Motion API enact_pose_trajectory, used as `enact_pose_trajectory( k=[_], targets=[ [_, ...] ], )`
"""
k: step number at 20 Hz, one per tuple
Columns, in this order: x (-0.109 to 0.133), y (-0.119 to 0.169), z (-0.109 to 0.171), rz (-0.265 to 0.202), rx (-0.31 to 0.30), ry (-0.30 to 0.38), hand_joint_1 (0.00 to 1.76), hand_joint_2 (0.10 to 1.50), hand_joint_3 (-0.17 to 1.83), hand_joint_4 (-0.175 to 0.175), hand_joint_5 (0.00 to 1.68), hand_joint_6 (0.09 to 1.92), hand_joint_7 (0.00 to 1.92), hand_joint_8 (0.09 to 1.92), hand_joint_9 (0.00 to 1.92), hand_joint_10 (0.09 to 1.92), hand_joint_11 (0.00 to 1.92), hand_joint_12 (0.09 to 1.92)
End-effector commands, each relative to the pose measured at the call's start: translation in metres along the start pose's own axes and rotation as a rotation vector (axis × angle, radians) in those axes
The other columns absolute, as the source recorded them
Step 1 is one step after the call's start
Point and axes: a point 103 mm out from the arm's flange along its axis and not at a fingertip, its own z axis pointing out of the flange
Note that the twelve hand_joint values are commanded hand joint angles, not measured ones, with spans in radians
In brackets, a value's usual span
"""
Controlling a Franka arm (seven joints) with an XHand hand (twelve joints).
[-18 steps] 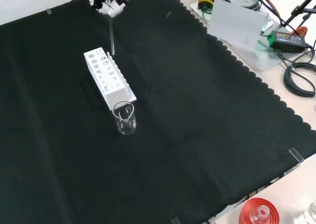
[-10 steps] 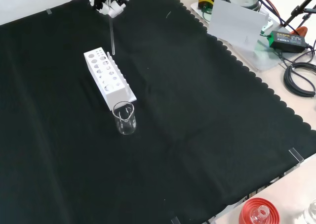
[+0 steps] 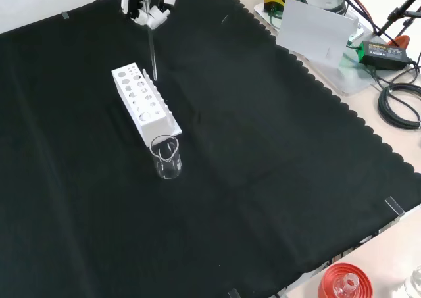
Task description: Stir in the beaker to the left of the white test tube rack with the glass rod.
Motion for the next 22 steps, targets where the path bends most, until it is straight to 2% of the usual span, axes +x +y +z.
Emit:
enact_pose_trajectory(
  k=[1,4,8,16,20,22],
  targets=[
    [0.071,0.034,-0.016,-0.071,-0.005,-0.017,1.19,0.67,0.8,-0.175,1.11,1.01,1.56,0.86,1.76,0.6,1.66,0.72],
    [0.104,0.045,-0.021,-0.113,-0.01,-0.014,1.19,0.67,0.8,-0.175,1.11,1.01,1.56,0.86,1.76,0.6,1.67,0.72],
    [0.127,0.055,-0.023,-0.163,-0.019,-0.001,1.19,0.67,0.8,-0.175,1.11,1.01,1.56,0.86,1.76,0.6,1.67,0.71],
    [0.154,0.08,-0.024,-0.239,-0.029,0.021,1.19,0.67,0.8,-0.175,1.11,1.01,1.56,0.85,1.76,0.59,1.67,0.71],
    [0.156,0.089,-0.022,-0.259,-0.024,0.03,1.19,0.67,0.8,-0.175,1.11,1.01,1.56,0.85,1.76,0.59,1.67,0.71],
    [0.153,0.09,-0.022,-0.265,0.012,0.008,1.19,0.67,0.8,-0.175,1.11,1.01,1.56,0.85,1.76,0.59,1.67,0.71]
  ],
)
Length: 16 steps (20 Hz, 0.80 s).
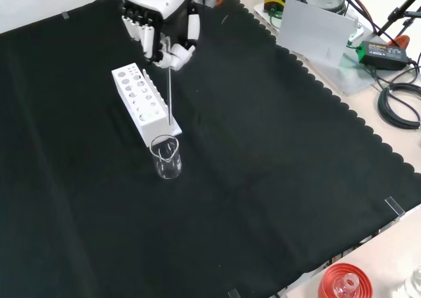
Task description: Stir in the beaker to the left of the white test tube rack with the glass rod.
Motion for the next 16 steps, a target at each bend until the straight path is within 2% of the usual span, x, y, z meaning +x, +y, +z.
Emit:
enact_pose_trajectory(
  k=[1,3,5,7,8,10,11,13,16],
  targets=[
    [0.01,0.02,0.007,-0.043,0.058,0.001,1.19,0.67,0.8,-0.175,1.11,1.01,1.56,0.85,1.76,0.59,1.67,0.71],
    [0.01,0.02,0.007,-0.044,0.064,0.007,1.19,0.66,0.8,-0.175,1.11,1.01,1.56,0.85,1.76,0.59,1.67,0.71],
    [0.013,0.034,0.015,-0.037,0.03,0.038,1.19,0.66,0.8,-0.175,1.11,1.01,1.56,0.85,1.76,0.59,1.67,0.71],
    [0.012,0.035,0.017,-0.032,0.023,0.047,1.19,0.66,0.8,-0.175,1.11,1.01,1.56,0.85,1.76,0.59,1.67,0.71],
    [0.009,0.033,0.018,-0.011,0.034,0.066,1.19,0.66,0.8,-0.175,1.11,1.01,1.56,0.85,1.76,0.59,1.67,0.71],
    [0.005,0.032,0.019,-0.015,0.036,0.045,1.19,0.66,0.8,-0.175,1.11,1.01,1.56,0.85,1.76,0.59,1.67,0.71],
    [0.003,0.031,0.019,-0.011,0.045,0.075,1.19,0.66,0.8,-0.175,1.11,1.01,1.56,0.85,1.76,0.59,1.67,0.71],
    [0.004,0.032,0.019,-0.019,0.035,0.058,1.19,0.66,0.8,-0.175,1.11,1.01,1.56,0.85,1.76,0.59,1.67,0.71],
    [-0.006,0.028,0.021,-0.008,0.025,0.07,1.19,0.66,0.8,-0.175,1.11,1.01,1.56,0.85,1.76,0.58,1.67,0.71]
  ],
)
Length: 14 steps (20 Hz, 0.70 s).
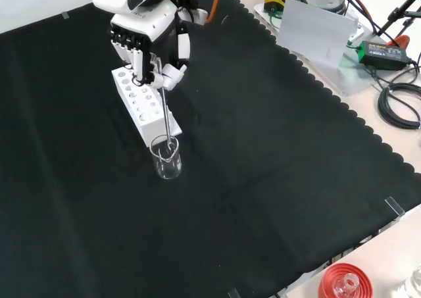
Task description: Stir in the beaker to the left of the white test tube rack with the glass rod.
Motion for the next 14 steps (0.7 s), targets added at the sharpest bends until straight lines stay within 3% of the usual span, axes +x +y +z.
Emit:
enact_pose_trajectory(
  k=[1,3,8,14],
  targets=[
    [-0.016,-0.006,0.007,0.017,-0.003,0.02,1.19,0.66,0.8,-0.175,1.11,1.01,1.56,0.85,1.76,0.58,1.67,0.71],
    [-0.015,-0.005,0.008,0.02,0.009,-0.007,1.19,0.66,0.8,-0.175,1.11,1.01,1.56,0.85,1.77,0.58,1.67,0.71],
    [-0.022,-0.008,0.011,0.01,0.008,0.018,1.19,0.66,0.8,-0.175,1.11,1.01,1.57,0.85,1.77,0.58,1.67,0.71],
    [-0.038,-0.014,0.023,0.033,0.018,0.023,1.19,0.66,0.8,-0.175,1.11,1.01,1.57,0.85,1.77,0.58,1.67,0.71]
  ],
)
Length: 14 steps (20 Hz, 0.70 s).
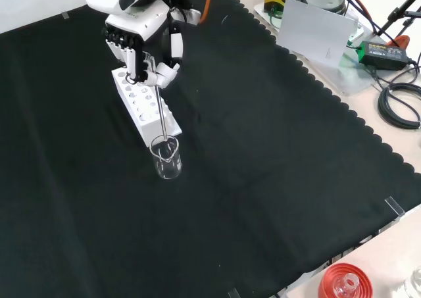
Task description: Stir in the beaker to the left of the white test tube rack with the glass rod.
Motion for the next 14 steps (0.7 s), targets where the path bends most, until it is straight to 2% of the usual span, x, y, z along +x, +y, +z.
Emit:
enact_pose_trajectory(
  k=[1,9,14],
  targets=[
    [-0.017,-0.006,0.013,0.022,0.01,0.009,1.19,0.66,0.8,-0.175,1.11,1.01,1.57,0.84,1.77,0.58,1.67,0.71],
    [-0.032,-0.004,0.029,0.03,0.019,0.032,1.19,0.66,0.8,-0.175,1.11,1.01,1.57,0.84,1.77,0.58,1.67,0.71],
    [-0.033,0.002,0.034,0.029,0.026,0.036,1.19,0.66,0.8,-0.175,1.11,1.01,1.57,0.84,1.77,0.58,1.68,0.71]
  ],
)
